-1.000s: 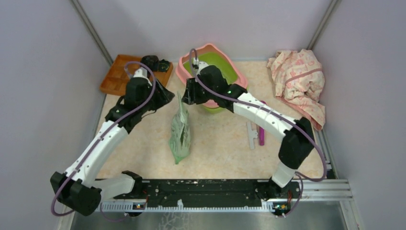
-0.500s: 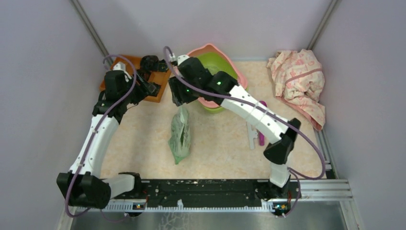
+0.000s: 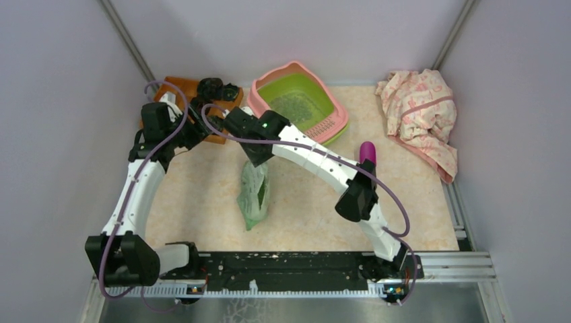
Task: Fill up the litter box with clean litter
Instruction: Close the cat litter bag at the center of the board.
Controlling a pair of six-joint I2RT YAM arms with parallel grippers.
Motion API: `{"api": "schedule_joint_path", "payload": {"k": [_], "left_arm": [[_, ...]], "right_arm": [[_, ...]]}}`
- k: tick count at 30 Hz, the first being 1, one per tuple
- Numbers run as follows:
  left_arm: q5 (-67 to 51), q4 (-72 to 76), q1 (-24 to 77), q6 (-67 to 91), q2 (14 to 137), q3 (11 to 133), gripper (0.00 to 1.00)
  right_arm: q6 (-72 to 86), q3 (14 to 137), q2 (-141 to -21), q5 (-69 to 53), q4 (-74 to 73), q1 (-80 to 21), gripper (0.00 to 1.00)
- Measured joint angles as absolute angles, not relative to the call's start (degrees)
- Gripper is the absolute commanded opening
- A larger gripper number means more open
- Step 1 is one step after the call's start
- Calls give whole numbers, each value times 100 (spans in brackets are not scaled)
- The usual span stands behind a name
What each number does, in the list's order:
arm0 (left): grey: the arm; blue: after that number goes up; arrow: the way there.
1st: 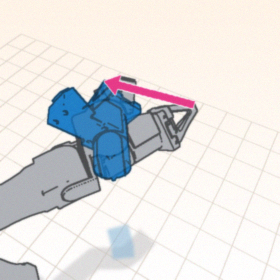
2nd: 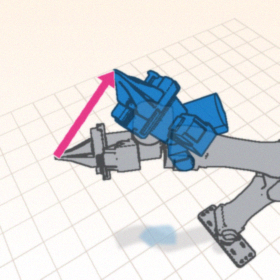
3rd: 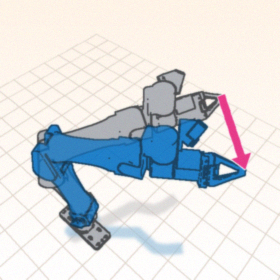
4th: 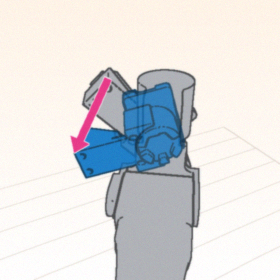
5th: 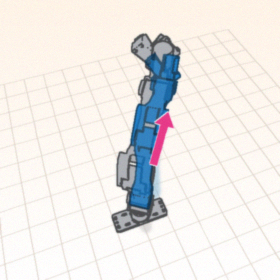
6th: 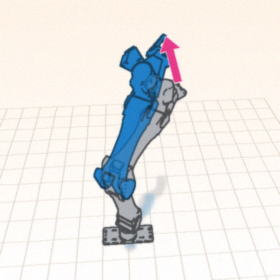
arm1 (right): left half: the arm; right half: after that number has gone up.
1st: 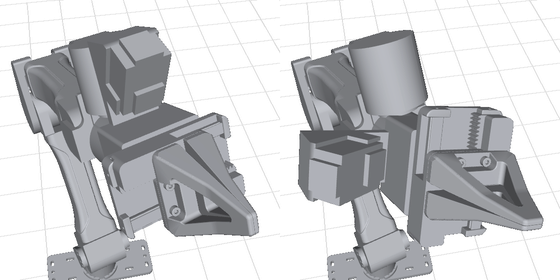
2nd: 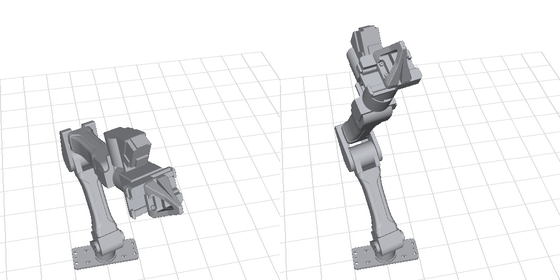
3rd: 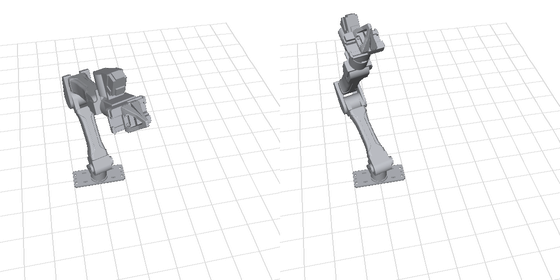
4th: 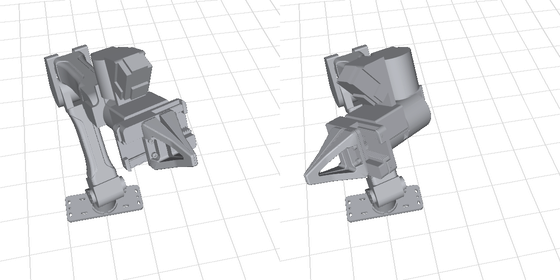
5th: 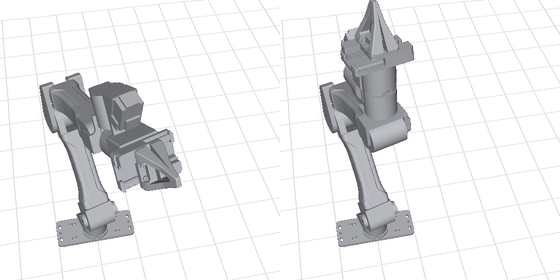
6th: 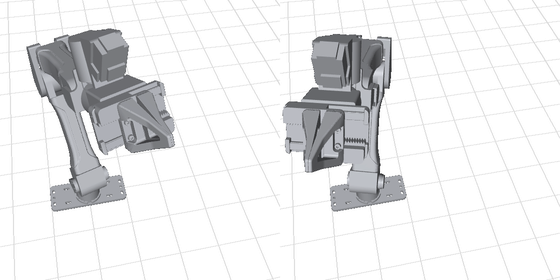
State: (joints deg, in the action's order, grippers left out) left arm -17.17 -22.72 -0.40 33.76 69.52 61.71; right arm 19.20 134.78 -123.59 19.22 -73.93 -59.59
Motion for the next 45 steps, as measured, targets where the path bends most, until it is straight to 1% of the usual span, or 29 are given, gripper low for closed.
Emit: {"api": "schedule_joint_path", "payload": {"k": [1,2,6,9,11,13,16,21,24,27,33,40,45], "left_arm": [[-1741,-2248,-58,3376,6952,6156,67],[-1767,-2220,-73,3376,6952,6134,67],[-1872,-2147,-84,3376,6949,6003,67],[-1955,-2141,-91,3376,6941,5887,67],[-2023,-2139,-91,3376,6919,5813,67],[-2091,-2145,-91,3376,6855,5734,71],[-2231,-2132,-91,3380,6654,5610,80],[-2718,-1815,-91,3371,5854,5155,87],[-2917,-1446,-139,3339,5245,4755,88],[-3035,-1194,-150,3334,4886,4534,87],[-3476,-838,-150,3312,4213,4150,88],[-4307,-211,-150,3256,4281,4093,90],[-4842,84,-137,3144,4593,4056,90]], "right_arm": [[1918,13478,-12396,1933,-7456,-5959,5],[1914,13478,-12418,1968,-7507,-5959,0],[1684,13566,-12440,2104,-7581,-5964,0],[1026,13581,-12411,2156,-7411,-5986,0],[467,13275,-12241,2169,-7078,-6001,0],[-84,12770,-11944,2091,-6672,-6005,0],[-799,12298,-11559,1758,-6278,-6005,0],[-1688,12363,-11358,694,-6189,-5951,0],[-2003,12551,-11358,-246,-6464,-5734,0],[-2150,12691,-11358,-1133,-6604,-5284,0],[-2198,12888,-11358,-2528,-6796,-4447,0],[-2410,13343,-11371,-3734,-7190,-4049,0],[-2558,13437,-11375,-4379,-7282,-3962,0]]}}
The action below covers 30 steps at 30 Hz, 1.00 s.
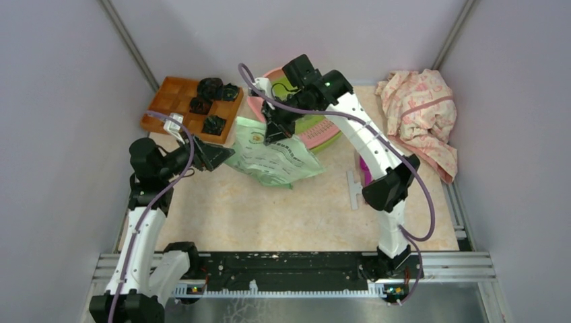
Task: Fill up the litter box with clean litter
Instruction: Close the cat litter bag at the center of the board.
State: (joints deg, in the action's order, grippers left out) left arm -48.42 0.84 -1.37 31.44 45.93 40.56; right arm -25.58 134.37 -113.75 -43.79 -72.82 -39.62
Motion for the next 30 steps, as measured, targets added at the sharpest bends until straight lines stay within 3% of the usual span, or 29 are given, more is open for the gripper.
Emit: {"api": "schedule_joint_path", "payload": {"k": [17,30], "left_arm": [[-5747,263,357,2403,4936,4414,90],[-5330,255,906,1883,5476,4445,87]], "right_arm": [[-2864,13437,-11681,-5188,-7771,-3959,0],[-3046,13437,-11782,-5341,-8031,-3959,0]]}}
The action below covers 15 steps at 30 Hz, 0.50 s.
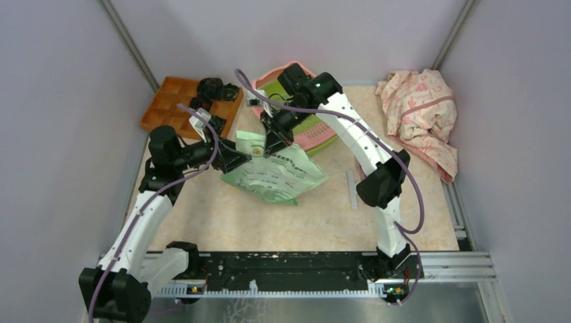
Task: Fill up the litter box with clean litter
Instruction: Close the cat litter bag at the center of the board.
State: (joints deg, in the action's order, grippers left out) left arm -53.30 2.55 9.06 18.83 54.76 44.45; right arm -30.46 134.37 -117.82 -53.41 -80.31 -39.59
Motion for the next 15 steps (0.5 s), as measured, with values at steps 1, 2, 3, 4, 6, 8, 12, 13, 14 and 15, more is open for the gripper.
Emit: {"api": "schedule_joint_path", "payload": {"k": [1,2,3,4,6,8,12,13,14,15], "left_arm": [[-5242,198,923,1820,5507,4469,87],[-5159,86,930,1747,5520,4508,87],[-5057,-34,934,1653,5524,4552,87],[-4945,-183,939,1544,5522,4617,87],[-4821,-349,939,1387,5522,4731,87],[-4744,-447,939,1280,5516,4818,87],[-4818,-473,939,1240,5496,4836,77],[-4888,-445,939,1286,5500,4836,72],[-4995,-384,945,1354,5505,4831,66],[-5094,-307,967,1406,5511,4831,61]], "right_arm": [[-3055,13437,-11782,-5369,-8036,-3959,0],[-3072,13437,-11782,-5391,-8036,-3959,0],[-3094,13437,-11782,-5415,-8029,-3959,0],[-3114,13437,-11782,-5430,-8016,-3962,0],[-3166,13434,-11782,-5465,-7996,-3962,0],[-3218,13426,-11780,-5485,-7988,-3962,0],[-3247,13423,-11782,-5489,-7996,-3962,0],[-3247,13423,-11782,-5489,-7994,-3964,0],[-3249,13423,-11782,-5489,-7994,-3964,0],[-3251,13423,-11782,-5492,-7992,-3964,0]]}}
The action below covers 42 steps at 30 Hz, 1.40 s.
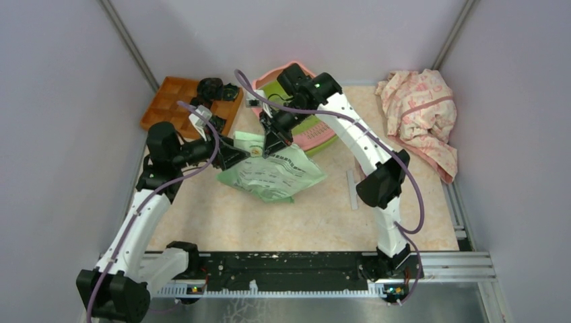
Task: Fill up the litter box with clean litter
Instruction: Close the cat litter bag at the center of the board.
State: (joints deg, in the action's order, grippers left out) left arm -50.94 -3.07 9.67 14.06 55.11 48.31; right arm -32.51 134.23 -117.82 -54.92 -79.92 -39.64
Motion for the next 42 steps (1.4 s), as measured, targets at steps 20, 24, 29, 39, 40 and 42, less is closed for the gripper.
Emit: {"api": "schedule_joint_path", "payload": {"k": [20,24,29,39,40,42], "left_arm": [[-4274,-1505,1177,1323,5463,4871,0],[-3999,-1601,1181,1413,5360,4840,0],[-3756,-1590,1177,1562,5308,4709,0],[-3533,-1632,1179,1588,5205,4635,0],[-3533,-1632,1179,1588,5205,4635,0],[-3533,-1634,1179,1586,5205,4635,0]], "right_arm": [[-2512,11544,-10962,-5642,-6281,-3826,61],[-1863,10066,-10082,-5225,-5087,-3562,62],[-768,8407,-8934,-4604,-3575,-2989,62],[1105,5470,-7454,-4121,-825,-2187,63],[1192,5266,-7446,-4125,-600,-2185,63],[1347,4897,-7465,-4154,-154,-2185,63]]}}
